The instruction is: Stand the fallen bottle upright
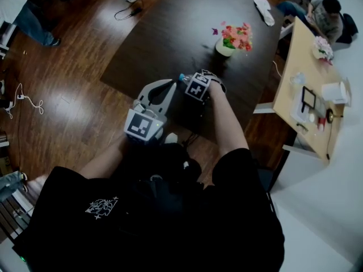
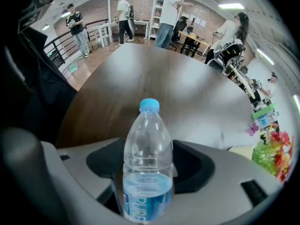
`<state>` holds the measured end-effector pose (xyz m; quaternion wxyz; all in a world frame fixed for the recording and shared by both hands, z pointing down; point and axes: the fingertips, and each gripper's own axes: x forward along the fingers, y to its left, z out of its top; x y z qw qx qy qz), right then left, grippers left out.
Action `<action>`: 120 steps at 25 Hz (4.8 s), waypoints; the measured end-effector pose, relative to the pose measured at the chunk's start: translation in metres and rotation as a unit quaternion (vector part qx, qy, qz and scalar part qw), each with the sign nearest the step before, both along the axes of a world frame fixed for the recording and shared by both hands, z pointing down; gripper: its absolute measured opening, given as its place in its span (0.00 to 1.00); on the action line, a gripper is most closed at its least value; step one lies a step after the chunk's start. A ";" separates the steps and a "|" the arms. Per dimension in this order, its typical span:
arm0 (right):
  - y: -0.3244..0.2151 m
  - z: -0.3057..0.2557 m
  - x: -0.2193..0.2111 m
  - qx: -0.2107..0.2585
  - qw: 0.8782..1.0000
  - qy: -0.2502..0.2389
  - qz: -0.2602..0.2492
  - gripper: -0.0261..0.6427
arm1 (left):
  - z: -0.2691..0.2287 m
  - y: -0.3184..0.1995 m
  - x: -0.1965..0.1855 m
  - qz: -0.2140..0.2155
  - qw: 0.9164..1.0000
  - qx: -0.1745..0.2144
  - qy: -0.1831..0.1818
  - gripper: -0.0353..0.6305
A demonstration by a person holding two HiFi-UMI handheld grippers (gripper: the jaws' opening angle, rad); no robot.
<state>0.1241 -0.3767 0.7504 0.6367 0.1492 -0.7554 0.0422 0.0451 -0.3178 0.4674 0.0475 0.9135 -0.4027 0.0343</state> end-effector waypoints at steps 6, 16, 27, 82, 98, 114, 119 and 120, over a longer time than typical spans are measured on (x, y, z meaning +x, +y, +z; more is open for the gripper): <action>-0.015 -0.039 -0.007 0.067 0.993 -0.084 0.042 0.53 | -0.005 -0.001 0.002 0.009 1.000 0.004 0.003 0.04; -0.044 -0.144 0.048 0.246 0.817 -0.414 0.317 0.54 | -0.009 0.005 0.020 0.047 0.999 0.012 0.001 0.04; -0.033 -0.151 0.080 0.424 0.667 -0.457 0.408 0.54 | 0.018 0.018 0.028 0.083 0.996 0.011 0.000 0.04; 0.099 -0.306 0.056 0.492 0.632 -0.423 0.423 0.06 | -0.039 0.010 0.068 0.114 0.990 0.078 0.039 0.04; 0.128 -0.331 0.041 0.520 0.619 -0.407 0.426 0.06 | -0.058 0.024 0.058 0.147 0.984 0.076 0.062 0.04; 0.285 -0.335 0.027 0.521 0.613 -0.437 0.402 0.06 | -0.061 0.166 0.019 0.104 0.988 0.099 0.052 0.04; 0.347 -0.340 0.012 0.522 0.613 -0.442 0.395 0.06 | -0.065 0.236 0.000 0.086 0.989 0.105 0.052 0.04; 0.361 -0.341 0.009 0.522 0.613 -0.443 0.393 0.06 | -0.065 0.252 -0.004 0.085 0.990 0.106 0.049 0.04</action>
